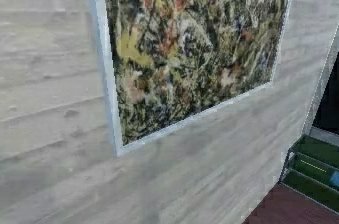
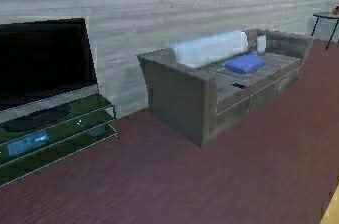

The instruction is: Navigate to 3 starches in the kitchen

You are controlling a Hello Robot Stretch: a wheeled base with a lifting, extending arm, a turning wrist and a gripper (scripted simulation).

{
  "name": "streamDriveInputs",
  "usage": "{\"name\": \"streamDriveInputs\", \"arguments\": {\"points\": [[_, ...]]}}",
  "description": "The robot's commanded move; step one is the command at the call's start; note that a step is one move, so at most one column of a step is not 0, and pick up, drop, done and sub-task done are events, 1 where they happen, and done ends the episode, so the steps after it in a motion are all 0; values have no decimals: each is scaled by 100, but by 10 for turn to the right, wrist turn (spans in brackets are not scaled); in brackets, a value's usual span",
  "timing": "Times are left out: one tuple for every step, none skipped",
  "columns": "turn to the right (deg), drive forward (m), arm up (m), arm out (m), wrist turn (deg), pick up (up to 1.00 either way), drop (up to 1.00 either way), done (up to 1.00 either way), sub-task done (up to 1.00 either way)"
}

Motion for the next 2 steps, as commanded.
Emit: {"name": "streamDriveInputs", "arguments": {"points": [[450, 0, 0, 0, 0, 0, 0, 0, 0], [450, 0, 0, 0, 0, 0, 0, 0, 0]]}}
